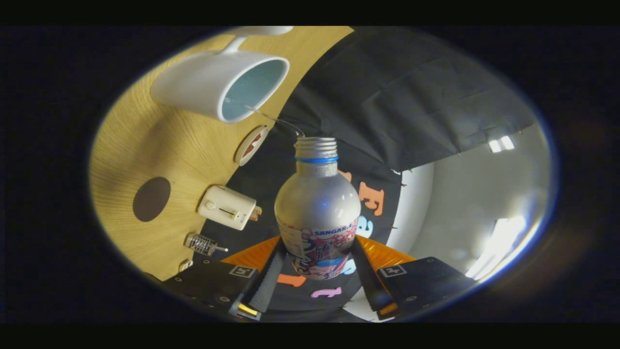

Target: Take the bottle from table, then pour the juice into the cup, finally place the bottle on the coaster

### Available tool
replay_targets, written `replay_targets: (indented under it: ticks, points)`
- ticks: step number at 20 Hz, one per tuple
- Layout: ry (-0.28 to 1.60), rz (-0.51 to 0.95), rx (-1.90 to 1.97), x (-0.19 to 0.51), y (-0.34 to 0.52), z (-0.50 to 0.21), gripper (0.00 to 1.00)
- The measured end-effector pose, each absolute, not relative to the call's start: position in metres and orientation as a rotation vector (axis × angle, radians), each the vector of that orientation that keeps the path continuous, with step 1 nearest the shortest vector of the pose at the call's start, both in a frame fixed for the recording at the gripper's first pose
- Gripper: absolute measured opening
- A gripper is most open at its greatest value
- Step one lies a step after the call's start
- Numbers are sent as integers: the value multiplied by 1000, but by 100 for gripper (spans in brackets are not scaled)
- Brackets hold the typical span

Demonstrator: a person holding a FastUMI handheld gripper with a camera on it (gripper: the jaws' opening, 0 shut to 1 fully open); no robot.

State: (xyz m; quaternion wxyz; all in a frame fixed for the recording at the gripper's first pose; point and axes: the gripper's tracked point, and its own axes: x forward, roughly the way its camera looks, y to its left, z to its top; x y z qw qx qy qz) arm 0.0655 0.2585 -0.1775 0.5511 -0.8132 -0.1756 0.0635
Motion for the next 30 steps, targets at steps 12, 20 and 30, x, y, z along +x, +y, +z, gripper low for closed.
replay_targets:
  ticks: [12,20,30]
  points:
    - [-302,222,-1742,59,262,-193,77]
    - [-36,214,-1249,77,225,-190,77]
    - [262,174,-495,100,175,-225,78]
